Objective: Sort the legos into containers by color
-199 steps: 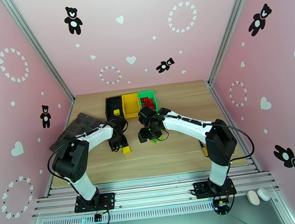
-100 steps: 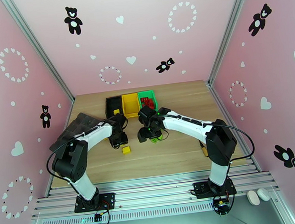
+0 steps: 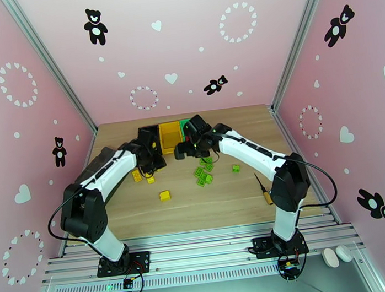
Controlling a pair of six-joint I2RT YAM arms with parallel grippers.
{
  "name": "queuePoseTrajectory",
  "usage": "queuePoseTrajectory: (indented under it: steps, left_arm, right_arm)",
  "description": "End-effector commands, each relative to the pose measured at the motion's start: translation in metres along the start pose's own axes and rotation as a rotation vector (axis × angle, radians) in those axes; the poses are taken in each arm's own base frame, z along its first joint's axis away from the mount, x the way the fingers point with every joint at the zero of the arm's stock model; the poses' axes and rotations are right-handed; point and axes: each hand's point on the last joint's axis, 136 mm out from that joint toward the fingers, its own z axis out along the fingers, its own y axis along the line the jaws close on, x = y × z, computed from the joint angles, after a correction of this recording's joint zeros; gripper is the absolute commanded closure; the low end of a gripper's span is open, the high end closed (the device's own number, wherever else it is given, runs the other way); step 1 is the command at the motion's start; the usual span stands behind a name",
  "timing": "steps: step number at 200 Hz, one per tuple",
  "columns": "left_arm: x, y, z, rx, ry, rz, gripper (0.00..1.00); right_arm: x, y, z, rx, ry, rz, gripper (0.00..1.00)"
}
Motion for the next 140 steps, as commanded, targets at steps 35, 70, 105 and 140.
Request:
queuePoseTrajectory:
  steps: [35, 70, 105, 140]
  left_arm:
    - [-0.052, 0.003, -0.009, 0.021, -0.029, -0.054, 0.69]
    - [-0.087, 0.008, -0.003, -0.004, -0.049, -0.067, 0.69]
    - [-0.119, 0.01, 0.012, -0.034, -0.054, -0.065, 0.69]
    - [-0.148, 0.013, 0.026, -0.048, -0.054, -0.07, 0.66]
  right_arm:
    - [-0.013, 0.006, 0.035, -0.113, 0.096, 0.105, 0.01]
    - [-0.024, 0.009, 0.042, -0.151, 0.051, 0.095, 0.01]
    - [-0.026, 0.015, 0.06, -0.179, 0.117, 0.088, 0.08]
    - [-0.031, 0.022, 0.066, -0.228, 0.116, 0.098, 0.1]
